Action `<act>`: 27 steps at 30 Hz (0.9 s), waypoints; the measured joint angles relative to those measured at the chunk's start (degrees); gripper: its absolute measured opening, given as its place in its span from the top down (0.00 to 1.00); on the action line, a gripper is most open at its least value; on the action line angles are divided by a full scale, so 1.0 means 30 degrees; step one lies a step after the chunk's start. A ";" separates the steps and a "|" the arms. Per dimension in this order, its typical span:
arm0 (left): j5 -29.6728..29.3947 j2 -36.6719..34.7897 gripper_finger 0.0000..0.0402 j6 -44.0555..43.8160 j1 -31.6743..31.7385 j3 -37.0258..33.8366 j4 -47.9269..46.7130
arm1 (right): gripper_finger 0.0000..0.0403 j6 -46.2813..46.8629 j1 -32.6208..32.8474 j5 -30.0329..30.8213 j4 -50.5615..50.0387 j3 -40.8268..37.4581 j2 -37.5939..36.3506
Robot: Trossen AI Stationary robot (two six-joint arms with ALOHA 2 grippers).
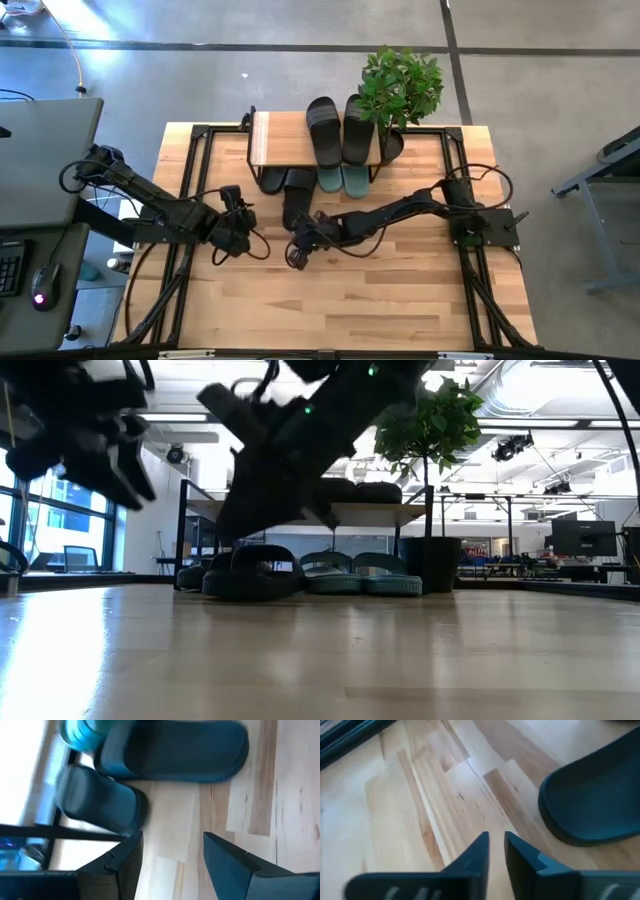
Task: Pick and place slides into the shelf
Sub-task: Put the black slipper under the shelf
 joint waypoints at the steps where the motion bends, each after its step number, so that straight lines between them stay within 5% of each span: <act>1: 0.0222 0.0000 0.52 -0.0006 0.0206 -0.0352 0.0424 | 0.85 -0.0176 0.0098 0.0470 -0.0337 0.0014 -0.0127; 10: 0.0318 0.0000 0.52 0.0138 0.1670 -0.1693 0.2522 | 0.69 -0.4193 0.0064 0.1921 -0.2800 -0.0008 0.0082; 27: 0.0298 0.0000 0.52 0.0219 0.2157 -0.1693 0.2954 | 0.66 -1.2386 -0.0831 0.0836 -0.2218 0.0007 0.0082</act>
